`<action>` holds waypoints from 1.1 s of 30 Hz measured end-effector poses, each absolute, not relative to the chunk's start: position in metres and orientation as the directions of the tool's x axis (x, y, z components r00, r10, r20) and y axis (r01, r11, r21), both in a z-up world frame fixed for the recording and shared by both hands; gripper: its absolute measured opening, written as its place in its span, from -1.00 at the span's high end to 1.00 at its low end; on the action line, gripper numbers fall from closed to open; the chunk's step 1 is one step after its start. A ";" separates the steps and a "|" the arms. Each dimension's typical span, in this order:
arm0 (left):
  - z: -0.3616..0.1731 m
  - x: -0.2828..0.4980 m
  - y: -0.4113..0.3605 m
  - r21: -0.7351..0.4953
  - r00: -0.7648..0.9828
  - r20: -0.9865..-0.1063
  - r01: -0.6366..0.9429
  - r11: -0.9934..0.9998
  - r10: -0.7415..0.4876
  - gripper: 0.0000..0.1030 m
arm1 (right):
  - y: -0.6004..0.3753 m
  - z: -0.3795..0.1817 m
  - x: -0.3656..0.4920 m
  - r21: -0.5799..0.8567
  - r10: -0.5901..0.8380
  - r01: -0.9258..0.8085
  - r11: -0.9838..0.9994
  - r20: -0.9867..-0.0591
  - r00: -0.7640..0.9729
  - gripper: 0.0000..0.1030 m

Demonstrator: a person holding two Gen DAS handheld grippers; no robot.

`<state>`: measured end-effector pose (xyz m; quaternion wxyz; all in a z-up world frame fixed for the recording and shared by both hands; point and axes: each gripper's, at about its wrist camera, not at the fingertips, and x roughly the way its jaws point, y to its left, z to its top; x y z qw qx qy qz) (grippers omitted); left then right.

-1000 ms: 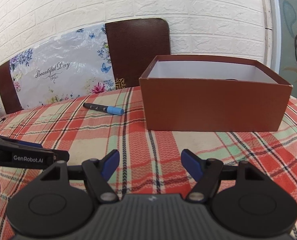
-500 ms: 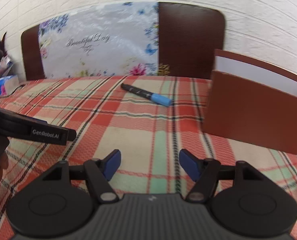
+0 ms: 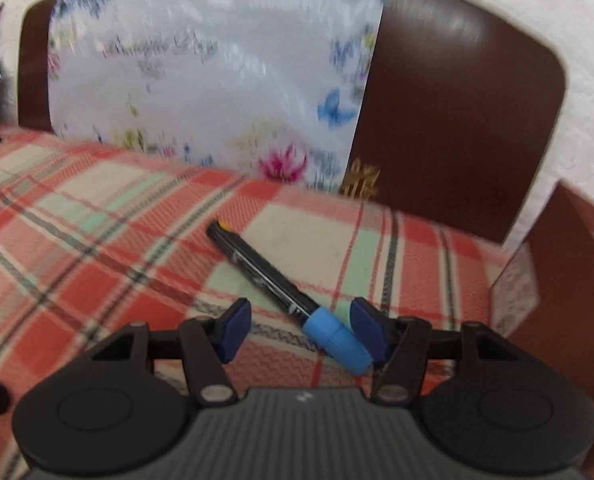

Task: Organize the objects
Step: 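Grasp the black-and-blue marker by its cap with the right gripper, then grasp the marker with the left gripper while the right gripper holds it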

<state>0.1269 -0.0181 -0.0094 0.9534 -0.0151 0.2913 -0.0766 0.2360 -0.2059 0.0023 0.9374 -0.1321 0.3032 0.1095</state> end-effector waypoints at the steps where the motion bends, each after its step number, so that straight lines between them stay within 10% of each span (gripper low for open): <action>1: -0.009 0.127 -0.017 -0.074 0.818 -0.553 0.138 0.988 -0.156 -0.82 | -0.210 0.002 0.237 -0.158 0.145 -0.291 0.944 -0.594 0.792 -0.09; 5: -0.010 0.129 -0.018 -0.077 0.819 -0.552 0.136 0.988 -0.156 -0.83 | -0.212 0.005 0.216 -0.106 0.190 -0.328 0.939 -0.634 0.750 0.61; 15: -0.004 0.130 -0.026 -0.050 0.782 -0.605 0.150 0.987 -0.149 -0.77 | -0.271 0.010 0.086 0.214 0.347 -0.277 0.937 -0.658 0.668 0.61; 26: 0.019 0.115 -0.120 -0.350 0.442 -0.775 0.294 0.890 -0.451 -0.46 | -0.312 -0.001 0.051 0.481 0.475 -0.193 0.855 -0.578 0.663 0.61; 29: 0.018 0.114 -0.136 -0.305 0.454 -0.784 0.313 0.900 -0.424 0.44 | -0.318 -0.004 0.049 0.514 0.498 -0.195 0.835 -0.555 0.666 0.61; 33: 0.026 0.119 -0.145 -0.372 0.428 -0.769 0.306 0.876 -0.476 0.53 | -0.326 -0.002 0.044 0.524 0.499 -0.202 0.827 -0.522 0.691 0.60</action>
